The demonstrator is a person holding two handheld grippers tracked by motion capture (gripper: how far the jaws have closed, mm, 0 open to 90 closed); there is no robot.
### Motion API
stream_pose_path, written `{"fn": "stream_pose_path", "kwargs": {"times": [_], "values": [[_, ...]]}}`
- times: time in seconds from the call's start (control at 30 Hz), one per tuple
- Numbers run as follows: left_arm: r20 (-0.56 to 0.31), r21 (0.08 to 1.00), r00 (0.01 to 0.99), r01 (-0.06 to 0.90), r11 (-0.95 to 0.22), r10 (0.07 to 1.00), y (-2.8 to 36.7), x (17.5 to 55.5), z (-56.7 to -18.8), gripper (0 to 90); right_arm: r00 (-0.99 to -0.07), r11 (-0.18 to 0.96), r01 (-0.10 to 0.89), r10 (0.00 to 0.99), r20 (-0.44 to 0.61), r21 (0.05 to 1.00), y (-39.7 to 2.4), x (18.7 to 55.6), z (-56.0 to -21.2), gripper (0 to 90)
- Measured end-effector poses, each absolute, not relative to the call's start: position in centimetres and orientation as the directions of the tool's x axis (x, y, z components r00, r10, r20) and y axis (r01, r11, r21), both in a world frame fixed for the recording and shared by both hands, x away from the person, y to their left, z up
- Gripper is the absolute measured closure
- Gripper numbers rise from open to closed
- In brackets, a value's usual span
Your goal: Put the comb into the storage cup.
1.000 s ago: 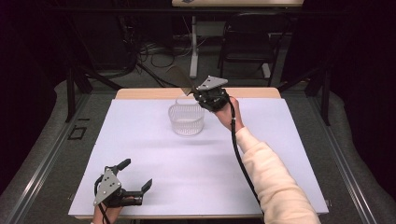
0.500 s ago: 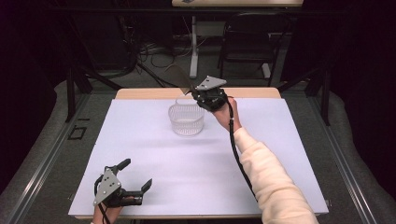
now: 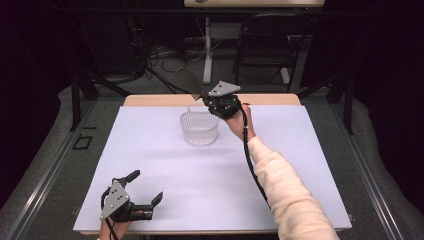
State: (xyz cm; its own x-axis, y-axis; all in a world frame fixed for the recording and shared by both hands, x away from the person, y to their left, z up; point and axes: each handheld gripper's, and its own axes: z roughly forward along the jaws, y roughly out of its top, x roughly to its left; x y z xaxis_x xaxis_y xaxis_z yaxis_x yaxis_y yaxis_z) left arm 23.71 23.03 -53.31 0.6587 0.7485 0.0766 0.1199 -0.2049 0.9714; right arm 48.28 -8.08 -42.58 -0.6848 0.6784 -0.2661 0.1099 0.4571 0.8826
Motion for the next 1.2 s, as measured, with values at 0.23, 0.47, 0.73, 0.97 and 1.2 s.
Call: {"fn": "stream_pose_path", "kwargs": {"times": [0.23,0.47,0.73,0.97,1.2], "values": [[0.074,0.972,0.659,0.121,-0.203,0.749,23.0,23.7,-53.3,0.6,-0.686,0.451,0.093,0.675,-0.271,0.888,-7.7,48.3,-42.7,72.8],[0.077,0.971,0.659,0.119,-0.206,0.748,23.1,23.7,-53.3,0.6,-0.689,0.452,0.080,0.669,-0.279,0.888,-7.4,48.3,-42.7,72.8],[0.077,0.971,0.659,0.119,-0.205,0.748,23.1,23.7,-53.3,0.7,-0.692,0.445,0.079,0.668,-0.272,0.892,-7.2,48.4,-42.9,72.7],[0.076,0.972,0.659,0.120,-0.205,0.749,23.1,23.7,-53.3,0.8,-0.699,0.451,0.076,0.660,-0.275,0.889,-6.9,48.4,-43.2,72.7],[0.080,0.972,0.657,0.115,-0.205,0.749,23.1,23.7,-53.3,0.8,-0.705,0.449,0.074,0.655,-0.272,0.891,-6.6,48.4,-43.3,72.7]]}}
